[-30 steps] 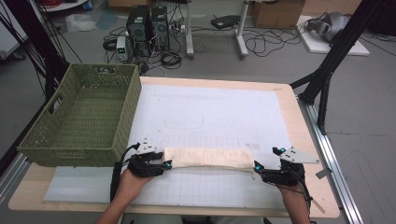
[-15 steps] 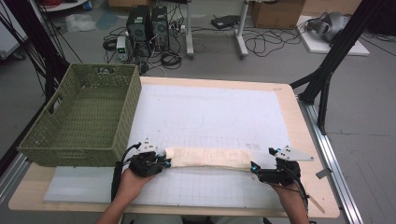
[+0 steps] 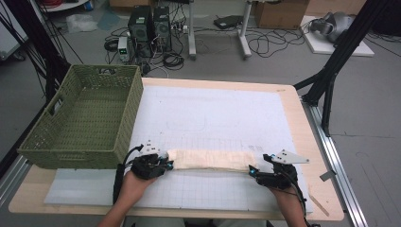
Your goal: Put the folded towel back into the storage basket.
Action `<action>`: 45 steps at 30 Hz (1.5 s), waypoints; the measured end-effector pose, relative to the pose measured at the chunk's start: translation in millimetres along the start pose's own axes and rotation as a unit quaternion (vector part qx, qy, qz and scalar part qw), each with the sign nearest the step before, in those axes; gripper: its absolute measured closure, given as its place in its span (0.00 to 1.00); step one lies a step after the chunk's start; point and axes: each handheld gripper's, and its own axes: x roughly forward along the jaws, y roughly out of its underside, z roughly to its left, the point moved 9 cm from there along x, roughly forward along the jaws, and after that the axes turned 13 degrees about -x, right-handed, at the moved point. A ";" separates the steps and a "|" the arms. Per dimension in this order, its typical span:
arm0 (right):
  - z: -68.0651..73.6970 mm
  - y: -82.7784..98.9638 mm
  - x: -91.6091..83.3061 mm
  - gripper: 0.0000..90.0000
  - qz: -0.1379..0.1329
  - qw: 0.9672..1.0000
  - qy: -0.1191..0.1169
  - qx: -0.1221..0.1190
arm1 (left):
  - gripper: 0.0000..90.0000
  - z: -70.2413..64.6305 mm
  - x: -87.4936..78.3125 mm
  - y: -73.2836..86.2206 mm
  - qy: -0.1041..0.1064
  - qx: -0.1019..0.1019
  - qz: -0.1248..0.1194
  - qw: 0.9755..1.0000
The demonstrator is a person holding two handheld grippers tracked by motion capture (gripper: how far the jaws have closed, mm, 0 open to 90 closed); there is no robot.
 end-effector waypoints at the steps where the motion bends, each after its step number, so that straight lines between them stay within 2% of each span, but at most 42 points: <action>1: 0.6 1.3 1.0 0.34 0.004 1.000 -0.003 0.002 | 0.85 0.0 0.1 0.0 0.001 -0.001 0.000 1.000; 8: 7.5 7.1 6.9 0.53 0.029 0.999 -0.009 -0.014 | 0.85 0.1 0.0 0.0 0.001 -0.001 0.001 1.000; 14: 9.6 12.0 12.1 0.59 0.041 0.999 -0.015 -0.012 | 0.84 0.1 0.1 -0.1 0.002 -0.001 -0.001 1.000; 17: 8.8 9.1 9.7 0.57 0.031 0.999 -0.023 -0.002 | 0.84 0.2 0.1 0.0 0.002 -0.001 -0.002 1.000; 20: 7.4 -0.6 1.1 0.53 0.000 1.000 -0.027 0.013 | 0.84 0.6 0.1 -0.1 0.003 0.000 -0.001 1.000; 22: 5.6 -6.7 -3.6 0.50 -0.022 0.999 -0.025 0.025 | 0.84 0.6 0.1 0.0 0.002 0.000 -0.001 1.000; 24: 2.4 -7.6 -3.2 0.49 -0.029 0.999 -0.012 0.037 | 0.84 0.6 0.2 -0.1 0.002 -0.001 -0.002 1.000; 25: 1.2 -5.6 -0.8 0.50 -0.022 0.999 -0.003 0.041 | 0.84 0.6 0.2 0.1 0.002 -0.002 -0.001 1.000; 28: -0.5 0.2 7.0 0.55 -0.006 0.999 0.021 0.032 | 0.84 0.5 0.2 0.0 0.001 -0.002 -0.002 1.000; 32: 5.2 7.4 14.4 0.59 0.026 0.999 0.012 0.014 | 0.83 0.9 0.0 0.2 0.002 -0.002 -0.001 1.000; 35: 9.5 8.9 14.5 0.62 0.038 0.999 0.008 0.003 | 0.83 0.9 0.0 0.2 0.002 -0.003 -0.002 1.000; 38: 11.8 10.4 14.8 0.62 0.043 0.999 0.002 0.015 | 0.83 0.9 0.1 0.2 0.002 -0.003 -0.002 1.000; 40: 11.8 11.4 14.9 0.62 0.045 0.998 -0.006 0.036 | 0.83 0.9 0.2 0.2 0.002 -0.003 -0.002 1.000; 45: 12.5 11.2 15.8 0.62 0.047 0.998 -0.003 0.036 | 0.83 0.7 0.3 0.1 -0.001 -0.003 -0.002 1.000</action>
